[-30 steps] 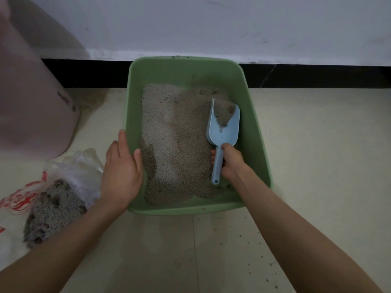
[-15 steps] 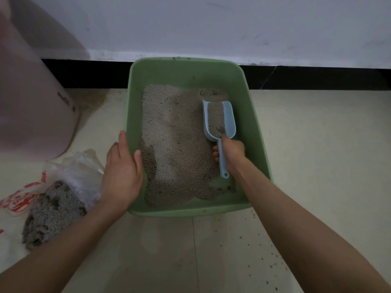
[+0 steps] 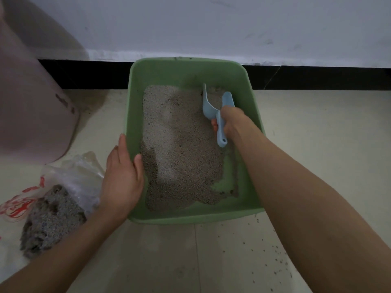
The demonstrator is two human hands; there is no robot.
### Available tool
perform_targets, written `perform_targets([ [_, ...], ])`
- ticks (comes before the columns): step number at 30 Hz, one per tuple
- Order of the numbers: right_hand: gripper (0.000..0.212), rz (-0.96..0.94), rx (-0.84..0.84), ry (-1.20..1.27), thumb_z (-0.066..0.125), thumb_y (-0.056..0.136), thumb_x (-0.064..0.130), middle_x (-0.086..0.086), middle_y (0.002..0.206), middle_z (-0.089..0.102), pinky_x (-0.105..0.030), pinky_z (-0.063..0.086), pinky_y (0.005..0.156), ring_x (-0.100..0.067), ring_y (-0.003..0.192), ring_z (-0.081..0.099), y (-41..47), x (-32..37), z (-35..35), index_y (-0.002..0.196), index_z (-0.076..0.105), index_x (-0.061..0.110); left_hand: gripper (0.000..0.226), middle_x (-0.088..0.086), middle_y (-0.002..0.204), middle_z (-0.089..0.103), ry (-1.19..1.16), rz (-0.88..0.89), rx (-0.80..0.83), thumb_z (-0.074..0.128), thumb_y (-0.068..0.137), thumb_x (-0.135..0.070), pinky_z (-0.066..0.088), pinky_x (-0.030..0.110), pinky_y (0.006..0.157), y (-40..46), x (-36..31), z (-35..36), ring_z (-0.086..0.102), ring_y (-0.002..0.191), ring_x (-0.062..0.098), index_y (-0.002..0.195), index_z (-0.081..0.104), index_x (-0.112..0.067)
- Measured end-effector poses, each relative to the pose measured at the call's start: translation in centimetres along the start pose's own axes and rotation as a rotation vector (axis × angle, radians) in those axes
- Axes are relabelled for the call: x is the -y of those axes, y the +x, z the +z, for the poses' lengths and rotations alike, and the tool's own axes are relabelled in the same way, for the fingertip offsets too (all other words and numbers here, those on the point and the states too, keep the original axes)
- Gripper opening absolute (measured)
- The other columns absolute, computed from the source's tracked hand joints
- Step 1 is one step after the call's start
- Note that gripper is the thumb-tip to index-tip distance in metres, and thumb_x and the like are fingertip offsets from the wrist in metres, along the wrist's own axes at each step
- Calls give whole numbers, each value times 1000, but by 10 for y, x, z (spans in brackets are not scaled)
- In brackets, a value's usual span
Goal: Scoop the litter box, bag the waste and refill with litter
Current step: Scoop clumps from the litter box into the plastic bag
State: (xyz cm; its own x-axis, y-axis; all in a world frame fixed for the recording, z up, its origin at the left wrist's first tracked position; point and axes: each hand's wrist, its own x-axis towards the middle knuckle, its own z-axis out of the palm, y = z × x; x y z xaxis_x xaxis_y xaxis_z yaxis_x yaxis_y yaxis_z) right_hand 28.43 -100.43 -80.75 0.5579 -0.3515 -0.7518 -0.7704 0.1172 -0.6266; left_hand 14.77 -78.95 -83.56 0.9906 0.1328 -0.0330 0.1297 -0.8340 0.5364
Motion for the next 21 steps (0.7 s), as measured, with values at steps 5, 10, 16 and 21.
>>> perform_targets([
  [5, 35, -51, -70, 24, 38, 99, 15, -7, 66, 50, -24, 38, 46, -14, 53, 45, 7, -15, 2, 127, 46, -3, 55, 28, 134, 40, -7, 16, -5, 35, 97, -18, 29, 44, 105, -1, 0, 1, 36, 124, 38, 144, 15, 4],
  [10, 36, -127, -106, 80, 39, 99, 24, -4, 70, 55, -24, 42, 55, -13, 59, 49, 19, -42, -3, 117, 54, -2, 55, 26, 136, 40, -20, 16, -7, 34, 97, -18, 29, 43, 105, -1, 0, 1, 36, 124, 37, 144, 14, 3],
  [16, 33, -144, -77, 105, 37, 100, 20, -3, 73, 55, -23, 43, 58, -12, 61, 50, 20, -41, -10, 118, 55, -1, 55, 26, 135, 40, -21, 8, -4, 34, 97, -19, 30, 43, 104, 0, 0, 1, 36, 124, 36, 145, 14, 2],
  [21, 34, -165, -50, 73, 36, 100, 18, -3, 76, 56, -24, 45, 61, -13, 64, 52, 18, -54, -12, 120, 54, -2, 56, 26, 135, 40, -7, 12, 3, 33, 98, -18, 30, 43, 103, 0, 2, 2, 36, 124, 37, 145, 11, 1],
])
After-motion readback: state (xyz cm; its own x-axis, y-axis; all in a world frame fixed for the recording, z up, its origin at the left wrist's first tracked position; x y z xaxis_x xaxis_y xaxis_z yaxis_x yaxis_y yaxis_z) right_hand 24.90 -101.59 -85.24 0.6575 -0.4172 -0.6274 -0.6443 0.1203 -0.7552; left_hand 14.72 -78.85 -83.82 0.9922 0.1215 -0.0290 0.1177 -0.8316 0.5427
